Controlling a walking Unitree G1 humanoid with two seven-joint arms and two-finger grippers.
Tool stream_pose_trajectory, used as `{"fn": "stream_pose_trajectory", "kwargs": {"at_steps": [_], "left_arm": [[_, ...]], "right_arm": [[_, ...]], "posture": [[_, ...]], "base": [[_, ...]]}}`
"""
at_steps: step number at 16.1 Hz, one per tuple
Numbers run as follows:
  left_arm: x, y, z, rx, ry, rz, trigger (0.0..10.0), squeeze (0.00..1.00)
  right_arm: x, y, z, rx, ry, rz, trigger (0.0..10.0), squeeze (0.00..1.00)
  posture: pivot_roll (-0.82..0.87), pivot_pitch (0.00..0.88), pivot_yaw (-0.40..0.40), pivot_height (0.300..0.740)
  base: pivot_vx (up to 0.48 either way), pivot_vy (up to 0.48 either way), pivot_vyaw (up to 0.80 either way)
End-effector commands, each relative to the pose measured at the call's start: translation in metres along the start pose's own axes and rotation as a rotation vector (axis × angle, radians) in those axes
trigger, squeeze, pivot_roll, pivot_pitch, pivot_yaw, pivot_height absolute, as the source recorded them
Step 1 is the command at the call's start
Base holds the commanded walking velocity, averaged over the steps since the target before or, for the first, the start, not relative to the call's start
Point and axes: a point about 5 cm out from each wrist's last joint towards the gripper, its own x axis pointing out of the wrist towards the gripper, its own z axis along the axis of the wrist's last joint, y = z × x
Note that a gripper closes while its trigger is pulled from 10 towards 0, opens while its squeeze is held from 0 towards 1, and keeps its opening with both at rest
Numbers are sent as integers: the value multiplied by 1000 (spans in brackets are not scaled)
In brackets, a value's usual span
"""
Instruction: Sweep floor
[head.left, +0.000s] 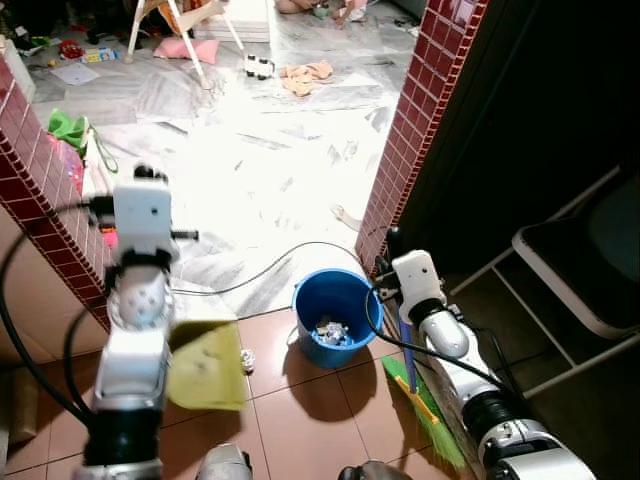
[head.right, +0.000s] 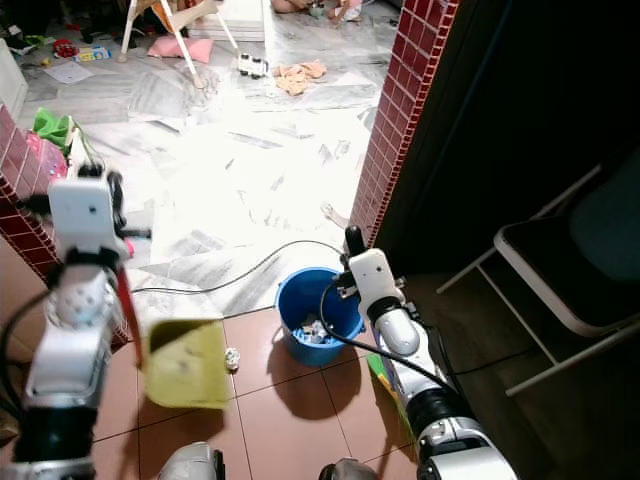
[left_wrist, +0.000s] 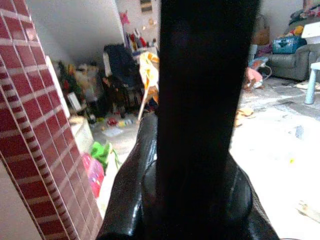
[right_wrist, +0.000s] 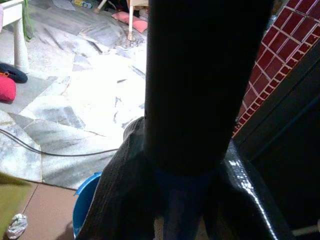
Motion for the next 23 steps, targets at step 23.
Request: {"fn": "stream_pose_trajectory", "kwargs": {"at_steps": [23], "left_arm": [[-26,-55,-9,-83,88,-162,10000,0]], "right_arm": [[13,14,27,93,-111,53,10000,0]], "posture": [[39,0,-53,740]], "base": [[0,0,469]]}}
